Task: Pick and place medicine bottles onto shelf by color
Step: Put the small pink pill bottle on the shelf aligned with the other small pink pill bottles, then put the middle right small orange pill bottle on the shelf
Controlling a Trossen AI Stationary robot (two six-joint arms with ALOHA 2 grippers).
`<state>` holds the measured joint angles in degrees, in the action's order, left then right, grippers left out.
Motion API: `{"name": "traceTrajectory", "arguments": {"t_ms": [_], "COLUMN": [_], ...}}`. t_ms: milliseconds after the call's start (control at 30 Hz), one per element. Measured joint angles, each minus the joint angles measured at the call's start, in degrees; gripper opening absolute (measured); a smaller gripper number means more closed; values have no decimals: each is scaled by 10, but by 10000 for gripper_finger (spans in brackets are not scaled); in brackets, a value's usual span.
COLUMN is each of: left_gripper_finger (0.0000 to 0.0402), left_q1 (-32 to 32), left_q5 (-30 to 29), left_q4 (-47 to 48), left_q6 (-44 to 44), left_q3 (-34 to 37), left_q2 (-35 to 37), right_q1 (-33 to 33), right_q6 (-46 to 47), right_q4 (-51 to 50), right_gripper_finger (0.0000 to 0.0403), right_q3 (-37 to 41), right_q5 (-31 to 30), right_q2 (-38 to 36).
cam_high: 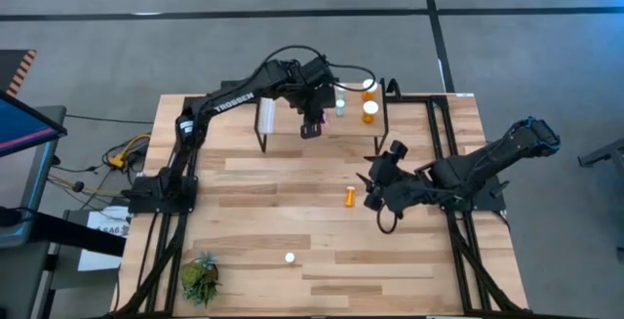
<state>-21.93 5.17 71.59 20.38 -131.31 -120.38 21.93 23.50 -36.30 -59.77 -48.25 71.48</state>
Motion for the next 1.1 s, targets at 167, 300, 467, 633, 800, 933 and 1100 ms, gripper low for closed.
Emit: {"name": "traceTrajectory", "arguments": {"t_ms": [167,300,467,633,800,933,1100], "left_gripper_finger": [99,99,99,120,154,171,176], "left_q1": [-2,-2,-2,-3,-3,-3,-3], "left_q5": [2,2,2,0,-1,-1,-3], "left_q4": [16,31,19,22,19,22,17], "left_q6": [0,-1,-1,-1,-1,-1,-1], "left_q3": [2,4,4,4,4,4,4], "left_q2": [-10,-17,-17,-17,-17,-17,-16], "right_q1": [0,2,2,2,2,2,2], "right_q6": [0,0,0,0,0,0,0], "right_q4": [0,0,1,3,5,6,10], "right_gripper_finger": [249,249,249,249,249,249,249], "right_q3": [0,0,0,0,0,0,0], "right_q5": [0,1,1,2,2,2,2], "right_q2": [0,0,0,0,0,0,0]}}
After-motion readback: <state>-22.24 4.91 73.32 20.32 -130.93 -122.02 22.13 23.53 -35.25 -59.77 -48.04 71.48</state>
